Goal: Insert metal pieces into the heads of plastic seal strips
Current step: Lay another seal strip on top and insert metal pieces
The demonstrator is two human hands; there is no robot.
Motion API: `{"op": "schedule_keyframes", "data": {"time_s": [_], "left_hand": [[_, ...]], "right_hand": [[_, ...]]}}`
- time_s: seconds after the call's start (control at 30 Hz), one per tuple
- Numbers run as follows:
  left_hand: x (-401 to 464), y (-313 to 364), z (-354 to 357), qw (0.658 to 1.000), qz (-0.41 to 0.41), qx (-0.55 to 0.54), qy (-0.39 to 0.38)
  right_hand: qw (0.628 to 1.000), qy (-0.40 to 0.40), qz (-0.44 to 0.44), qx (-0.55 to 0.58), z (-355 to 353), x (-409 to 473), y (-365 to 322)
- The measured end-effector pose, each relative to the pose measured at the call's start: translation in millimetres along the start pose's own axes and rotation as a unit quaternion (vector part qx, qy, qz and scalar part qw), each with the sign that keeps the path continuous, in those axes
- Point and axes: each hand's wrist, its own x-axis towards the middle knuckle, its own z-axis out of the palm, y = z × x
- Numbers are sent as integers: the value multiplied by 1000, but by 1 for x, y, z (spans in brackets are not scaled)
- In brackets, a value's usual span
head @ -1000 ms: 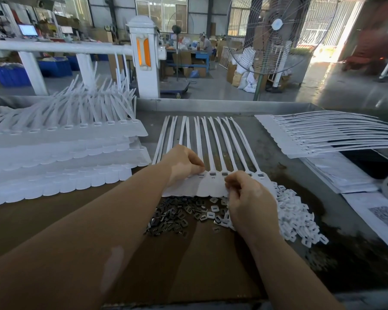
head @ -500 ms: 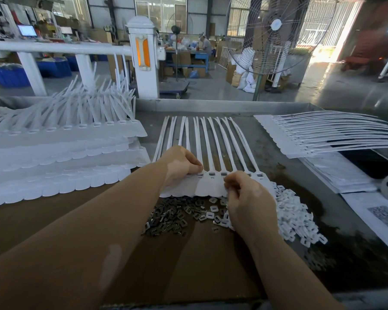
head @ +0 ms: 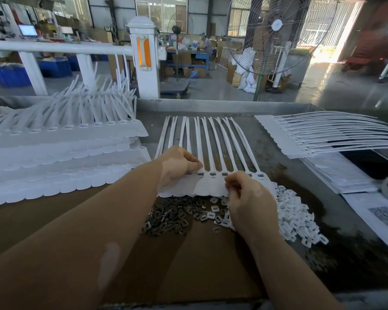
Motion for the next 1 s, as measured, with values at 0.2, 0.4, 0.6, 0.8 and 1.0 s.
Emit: {"op": "schedule_keyframes", "data": {"time_s": [0.2,0.4,0.6,0.8,1.0], "left_hand": [[-1,-2,1,1000,1,-9,2],[-1,-2,3,1000,10,2,1],[-2,0,3,1000,8,14,-2],[-1,6,4,1000,-5,26,-7],[1,9,7,1000,-15,24,-7]], "right_hand": [[1000,2,2,1,0,-1,-1],[1000,-2,4,2,1,-1,-1],[1000,0,-2,-1,0,-1,-1],[1000,0,1,-2,0,-1,-1],[1000,1,5,1,-1,-2,-1]]}}
